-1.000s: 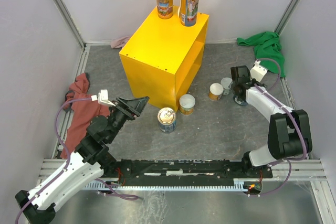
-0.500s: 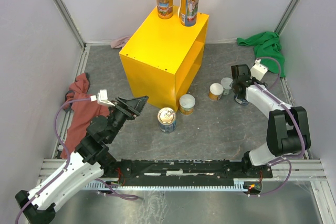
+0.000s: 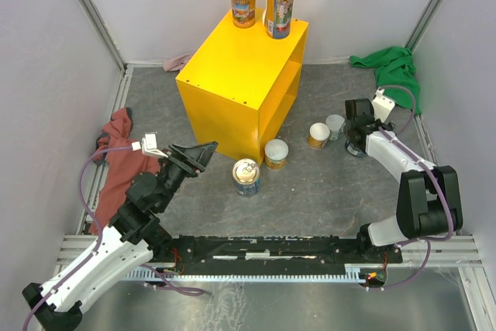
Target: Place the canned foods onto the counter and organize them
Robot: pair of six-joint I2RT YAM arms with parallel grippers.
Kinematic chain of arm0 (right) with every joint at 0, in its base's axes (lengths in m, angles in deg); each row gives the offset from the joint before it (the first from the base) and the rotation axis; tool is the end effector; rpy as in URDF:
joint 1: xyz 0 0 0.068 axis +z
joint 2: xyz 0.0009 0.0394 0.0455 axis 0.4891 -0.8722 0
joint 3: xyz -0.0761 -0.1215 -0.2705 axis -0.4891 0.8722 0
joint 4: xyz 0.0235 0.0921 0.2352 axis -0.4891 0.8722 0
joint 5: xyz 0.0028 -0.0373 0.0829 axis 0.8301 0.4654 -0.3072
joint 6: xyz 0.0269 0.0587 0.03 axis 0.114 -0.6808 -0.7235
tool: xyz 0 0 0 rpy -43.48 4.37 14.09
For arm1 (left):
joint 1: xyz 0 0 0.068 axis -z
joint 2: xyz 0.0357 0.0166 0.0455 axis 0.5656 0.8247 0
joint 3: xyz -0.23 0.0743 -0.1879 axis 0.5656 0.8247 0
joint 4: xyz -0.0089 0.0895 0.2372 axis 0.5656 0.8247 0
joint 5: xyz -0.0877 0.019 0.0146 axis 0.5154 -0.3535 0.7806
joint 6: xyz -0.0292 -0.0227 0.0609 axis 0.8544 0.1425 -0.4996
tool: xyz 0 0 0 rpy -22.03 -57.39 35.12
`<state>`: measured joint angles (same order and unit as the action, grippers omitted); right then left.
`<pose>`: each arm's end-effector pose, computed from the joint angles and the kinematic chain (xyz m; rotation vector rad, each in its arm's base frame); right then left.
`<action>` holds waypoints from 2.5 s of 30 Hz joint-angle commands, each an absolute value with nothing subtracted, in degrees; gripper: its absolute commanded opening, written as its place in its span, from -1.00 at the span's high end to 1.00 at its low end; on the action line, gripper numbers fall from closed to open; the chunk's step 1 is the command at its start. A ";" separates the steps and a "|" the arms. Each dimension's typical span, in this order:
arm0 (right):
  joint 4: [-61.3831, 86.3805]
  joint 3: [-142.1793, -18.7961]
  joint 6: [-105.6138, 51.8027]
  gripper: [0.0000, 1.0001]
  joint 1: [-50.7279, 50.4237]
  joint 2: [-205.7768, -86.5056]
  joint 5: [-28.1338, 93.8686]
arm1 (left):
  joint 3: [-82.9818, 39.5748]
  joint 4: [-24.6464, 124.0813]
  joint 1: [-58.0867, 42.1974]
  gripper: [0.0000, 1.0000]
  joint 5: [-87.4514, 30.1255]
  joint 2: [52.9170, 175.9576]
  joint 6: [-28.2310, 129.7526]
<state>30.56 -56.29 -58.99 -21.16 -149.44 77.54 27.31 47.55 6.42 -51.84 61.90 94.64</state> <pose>0.2992 0.0071 0.2374 0.8535 2.1087 -0.3799 0.0943 -0.0618 0.3010 -0.4260 1.5498 -1.1448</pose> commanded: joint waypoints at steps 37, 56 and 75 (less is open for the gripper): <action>40.79 -97.01 -44.01 0.98 4.48 -129.63 66.47 | 22.66 54.33 6.24 -0.37 -52.55 57.76 93.80; 45.41 -133.44 -38.22 0.98 12.88 -154.60 63.39 | 15.74 54.74 6.29 -0.36 -52.26 62.70 89.67; 52.76 -155.33 -31.78 0.98 14.58 -173.64 66.39 | 11.32 54.61 6.24 -0.35 -52.64 64.98 87.72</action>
